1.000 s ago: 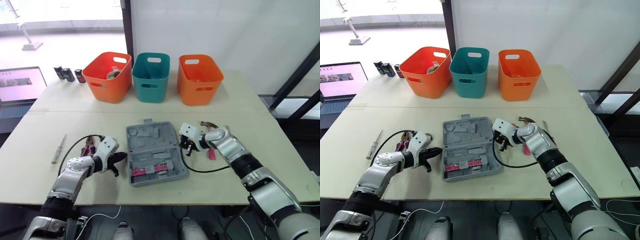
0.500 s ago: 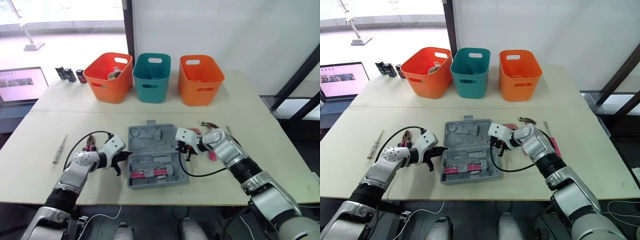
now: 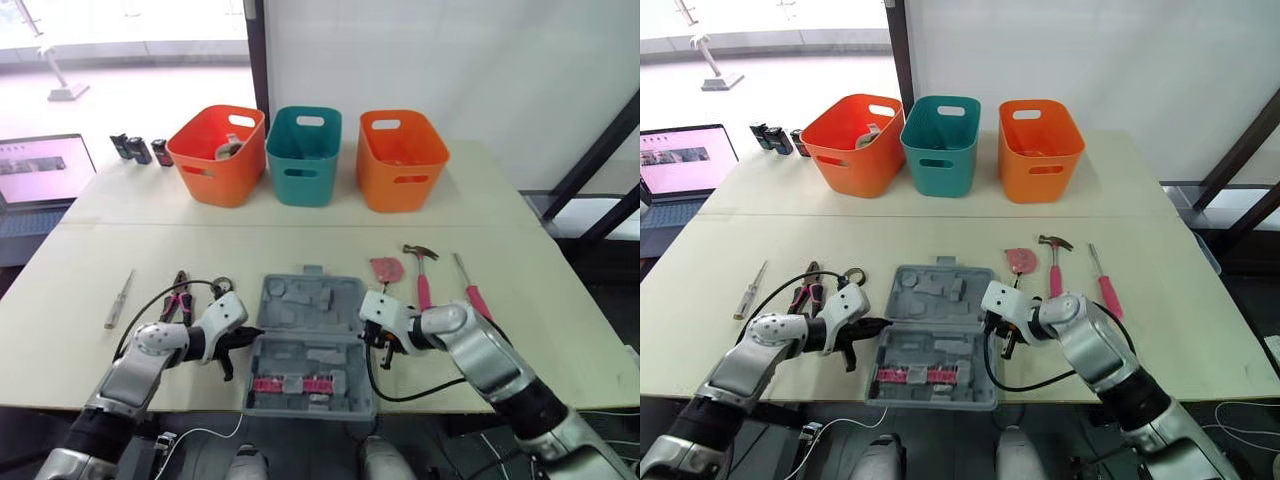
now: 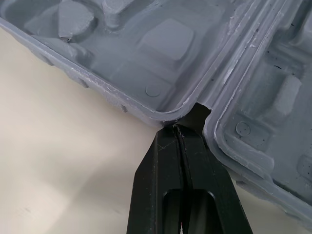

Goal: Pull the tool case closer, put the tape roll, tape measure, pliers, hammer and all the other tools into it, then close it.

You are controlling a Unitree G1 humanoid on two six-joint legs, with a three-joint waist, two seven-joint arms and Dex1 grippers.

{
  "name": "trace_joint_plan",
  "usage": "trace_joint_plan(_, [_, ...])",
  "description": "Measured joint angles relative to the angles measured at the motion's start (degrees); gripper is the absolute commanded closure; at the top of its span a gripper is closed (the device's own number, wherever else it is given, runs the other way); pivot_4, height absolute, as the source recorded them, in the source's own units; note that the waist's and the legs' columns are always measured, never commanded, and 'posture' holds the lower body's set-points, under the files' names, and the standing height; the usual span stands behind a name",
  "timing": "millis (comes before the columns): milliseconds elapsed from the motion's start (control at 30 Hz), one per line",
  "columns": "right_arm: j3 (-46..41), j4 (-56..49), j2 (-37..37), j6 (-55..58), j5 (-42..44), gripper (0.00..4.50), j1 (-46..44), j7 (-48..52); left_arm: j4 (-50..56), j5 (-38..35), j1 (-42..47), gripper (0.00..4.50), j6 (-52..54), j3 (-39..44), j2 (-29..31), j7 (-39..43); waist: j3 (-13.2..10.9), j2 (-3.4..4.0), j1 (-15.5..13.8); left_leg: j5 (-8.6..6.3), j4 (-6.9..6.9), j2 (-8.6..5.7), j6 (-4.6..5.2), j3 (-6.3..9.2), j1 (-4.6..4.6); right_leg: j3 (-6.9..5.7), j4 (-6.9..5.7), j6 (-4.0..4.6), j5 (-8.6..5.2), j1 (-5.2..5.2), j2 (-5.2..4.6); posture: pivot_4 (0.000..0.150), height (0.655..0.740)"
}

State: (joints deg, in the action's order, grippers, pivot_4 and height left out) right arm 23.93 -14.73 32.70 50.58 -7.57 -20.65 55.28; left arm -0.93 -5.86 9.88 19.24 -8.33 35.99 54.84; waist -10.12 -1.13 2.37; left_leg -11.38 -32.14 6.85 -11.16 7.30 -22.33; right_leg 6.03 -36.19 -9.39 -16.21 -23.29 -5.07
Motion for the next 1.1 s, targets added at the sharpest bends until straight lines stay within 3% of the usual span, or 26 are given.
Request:
trace_joint_plan(200, [-0.1,-6.4,0.4,5.2,1.7,4.44,4.3,-2.4,4.3,-1.4,-3.8,4.50,2.1,0.7,0.9,-0.1,0.0,-0.06,0.0,0.00,-0.06,0.00,0.00,0.00,0.00,0.01,0.03,0.09,-0.01,0.05,0.00,0.150,0.7400])
trace_joint_plan(1100, [-0.5,-5.1,2.3,4.6,7.8,4.44,4.0,-6.8,6.0,-1.7,-4.4,4.50,4.1,0.4,1.0,-1.1,0.2,-0.25,0.0,0.00,-0.05,0.00,0.00,0.00,0.01,0.01,0.07,0.11,-0.01,0.05,0.00,0.150,0.7400])
